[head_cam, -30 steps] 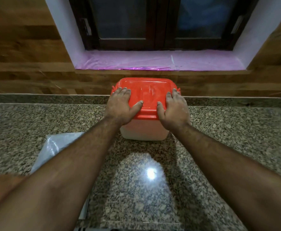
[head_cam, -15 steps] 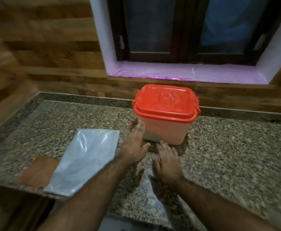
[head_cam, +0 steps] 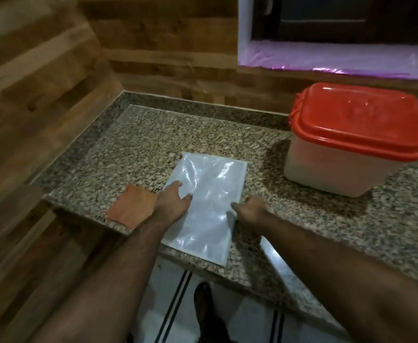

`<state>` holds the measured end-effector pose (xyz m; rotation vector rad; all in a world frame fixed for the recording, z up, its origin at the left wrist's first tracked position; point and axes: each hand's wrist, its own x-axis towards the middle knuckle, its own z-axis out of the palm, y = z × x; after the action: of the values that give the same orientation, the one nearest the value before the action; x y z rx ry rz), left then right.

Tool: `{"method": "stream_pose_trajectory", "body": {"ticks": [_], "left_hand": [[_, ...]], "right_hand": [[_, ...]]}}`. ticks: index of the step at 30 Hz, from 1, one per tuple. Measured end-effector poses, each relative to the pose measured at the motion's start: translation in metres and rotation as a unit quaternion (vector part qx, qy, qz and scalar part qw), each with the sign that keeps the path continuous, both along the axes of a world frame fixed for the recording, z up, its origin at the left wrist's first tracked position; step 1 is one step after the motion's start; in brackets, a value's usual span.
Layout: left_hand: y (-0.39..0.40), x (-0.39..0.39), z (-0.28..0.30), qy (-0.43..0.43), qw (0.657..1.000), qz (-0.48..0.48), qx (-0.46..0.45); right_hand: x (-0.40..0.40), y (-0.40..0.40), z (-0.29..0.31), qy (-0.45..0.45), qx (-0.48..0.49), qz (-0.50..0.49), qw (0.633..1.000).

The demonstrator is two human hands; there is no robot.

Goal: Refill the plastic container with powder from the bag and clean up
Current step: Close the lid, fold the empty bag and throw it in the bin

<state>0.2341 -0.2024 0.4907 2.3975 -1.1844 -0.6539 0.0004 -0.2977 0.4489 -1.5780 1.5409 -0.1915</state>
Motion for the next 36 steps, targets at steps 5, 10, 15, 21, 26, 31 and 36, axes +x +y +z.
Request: {"method": "stream_pose_trajectory", "body": {"ticks": [5, 10, 15, 21, 26, 31, 36], "left_hand": [[-0.021, 0.086, -0.027, 0.045, 0.998, 0.022, 0.030], [-0.045, 0.132, -0.069, 0.262, 0.963, 0.064, 0.005], [-0.053, 0.137, -0.033, 0.302, 0.951, 0.048, 0.044], [-0.068, 0.160, -0.044, 0.335, 0.937, -0.030, 0.093], [-0.064, 0.162, -0.044, 0.340, 0.936, -0.073, 0.062], [-0.059, 0.164, -0.053, 0.333, 0.939, -0.083, -0.008], [-0.062, 0.164, -0.064, 0.347, 0.934, -0.088, -0.025]], "right_hand": [[0.039, -0.004, -0.005, 0.003, 0.035, -0.106, 0.994], [0.053, -0.018, -0.010, -0.052, 0.087, -0.198, 0.975], [0.055, -0.021, -0.004, -0.113, 0.149, -0.236, 0.954], [0.035, -0.023, -0.010, -0.147, 0.165, -0.150, 0.964], [0.017, -0.015, -0.016, -0.213, 0.139, -0.125, 0.959], [0.005, -0.014, -0.027, -0.331, 0.092, -0.109, 0.933], [0.016, -0.009, -0.022, -0.262, 0.100, -0.175, 0.944]]}}
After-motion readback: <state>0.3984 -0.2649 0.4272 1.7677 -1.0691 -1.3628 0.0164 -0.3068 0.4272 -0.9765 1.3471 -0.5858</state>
